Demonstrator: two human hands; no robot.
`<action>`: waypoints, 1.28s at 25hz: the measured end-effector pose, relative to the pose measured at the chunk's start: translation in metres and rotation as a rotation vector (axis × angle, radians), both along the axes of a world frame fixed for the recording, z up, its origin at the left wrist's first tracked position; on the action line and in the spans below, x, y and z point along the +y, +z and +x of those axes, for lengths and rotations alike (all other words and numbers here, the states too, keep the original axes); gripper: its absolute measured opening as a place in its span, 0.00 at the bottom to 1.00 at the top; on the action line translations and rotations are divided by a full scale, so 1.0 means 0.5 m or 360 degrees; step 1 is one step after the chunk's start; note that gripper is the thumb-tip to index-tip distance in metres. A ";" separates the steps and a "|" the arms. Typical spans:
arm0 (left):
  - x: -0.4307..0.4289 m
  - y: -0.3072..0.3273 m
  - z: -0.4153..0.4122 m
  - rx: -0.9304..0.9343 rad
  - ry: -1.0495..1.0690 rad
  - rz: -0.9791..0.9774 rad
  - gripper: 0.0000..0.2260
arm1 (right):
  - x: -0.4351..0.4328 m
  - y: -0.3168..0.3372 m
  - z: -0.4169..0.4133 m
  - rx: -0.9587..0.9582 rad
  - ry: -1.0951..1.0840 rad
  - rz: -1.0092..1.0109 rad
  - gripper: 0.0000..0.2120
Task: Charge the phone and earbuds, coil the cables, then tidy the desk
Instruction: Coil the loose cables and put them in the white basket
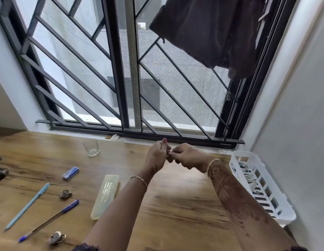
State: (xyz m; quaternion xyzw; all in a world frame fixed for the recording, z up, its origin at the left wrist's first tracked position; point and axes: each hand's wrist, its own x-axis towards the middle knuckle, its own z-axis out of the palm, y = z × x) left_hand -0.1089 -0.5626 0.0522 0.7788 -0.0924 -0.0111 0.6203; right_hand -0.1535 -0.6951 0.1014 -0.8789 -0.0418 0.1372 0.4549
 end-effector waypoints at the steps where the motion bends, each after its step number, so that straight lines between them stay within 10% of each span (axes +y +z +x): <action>1: 0.008 -0.004 -0.006 0.0008 -0.0055 0.0106 0.30 | -0.003 0.005 0.004 -0.0053 -0.0072 0.0076 0.14; 9: 0.027 0.041 -0.021 0.0694 -0.0483 -0.0746 0.37 | 0.007 -0.014 0.021 -0.0639 -0.0532 -0.0177 0.22; 16: 0.021 0.046 -0.007 0.0816 -0.0269 -0.1701 0.26 | 0.022 -0.071 -0.003 -0.0511 -0.0261 -0.0391 0.13; 27: 0.006 0.003 -0.006 0.0353 -0.0283 -0.0058 0.34 | 0.003 -0.005 -0.011 -0.0484 0.0100 -0.0345 0.13; 32: 0.002 -0.006 -0.013 0.0503 -0.0676 -0.0131 0.44 | -0.022 0.009 0.011 -0.0479 -0.0164 -0.0074 0.11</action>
